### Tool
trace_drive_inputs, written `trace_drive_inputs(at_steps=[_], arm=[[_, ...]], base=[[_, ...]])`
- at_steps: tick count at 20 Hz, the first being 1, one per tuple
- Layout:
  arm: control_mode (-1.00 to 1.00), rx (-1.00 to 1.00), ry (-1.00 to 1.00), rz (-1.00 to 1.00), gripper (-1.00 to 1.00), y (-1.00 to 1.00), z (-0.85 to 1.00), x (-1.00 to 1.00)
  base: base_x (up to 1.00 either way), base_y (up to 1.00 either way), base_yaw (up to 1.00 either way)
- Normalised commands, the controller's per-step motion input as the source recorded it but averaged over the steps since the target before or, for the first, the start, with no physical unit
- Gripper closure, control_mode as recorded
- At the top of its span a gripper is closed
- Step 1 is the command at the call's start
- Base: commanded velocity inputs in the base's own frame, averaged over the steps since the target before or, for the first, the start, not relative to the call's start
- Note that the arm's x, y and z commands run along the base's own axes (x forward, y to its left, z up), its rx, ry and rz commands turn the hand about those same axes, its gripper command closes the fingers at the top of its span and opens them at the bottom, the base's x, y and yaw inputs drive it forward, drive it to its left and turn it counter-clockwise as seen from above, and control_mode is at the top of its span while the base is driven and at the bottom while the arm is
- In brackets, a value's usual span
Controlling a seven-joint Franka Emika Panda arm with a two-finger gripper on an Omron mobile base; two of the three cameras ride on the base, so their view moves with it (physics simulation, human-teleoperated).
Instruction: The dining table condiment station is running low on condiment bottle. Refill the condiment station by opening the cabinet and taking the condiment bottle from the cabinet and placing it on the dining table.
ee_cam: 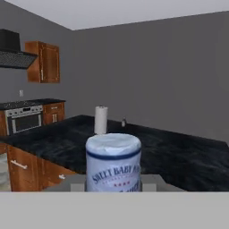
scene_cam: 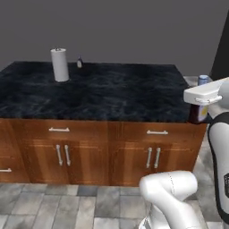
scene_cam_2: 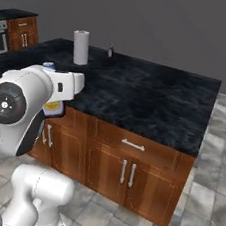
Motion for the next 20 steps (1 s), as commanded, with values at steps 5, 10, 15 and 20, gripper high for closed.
trace_drive_inputs(at_steps=[5,10,15,20], arm=[[1.00,0.00,0.00,0.00,1.00,0.00,0.00,0.00],[1.00,0.00,0.00,0.00,1.00,0.00,0.00,0.00],[1.00,0.00,0.00,0.00,1.00,0.00,0.00,0.00],[1.00,0.00,0.00,0.00,1.00,0.00,0.00,0.00]], base=[[0.41,-1.00,0.16],[0.29,-1.00,0.14],[0.19,-1.00,0.12],[0.10,-1.00,0.12]])
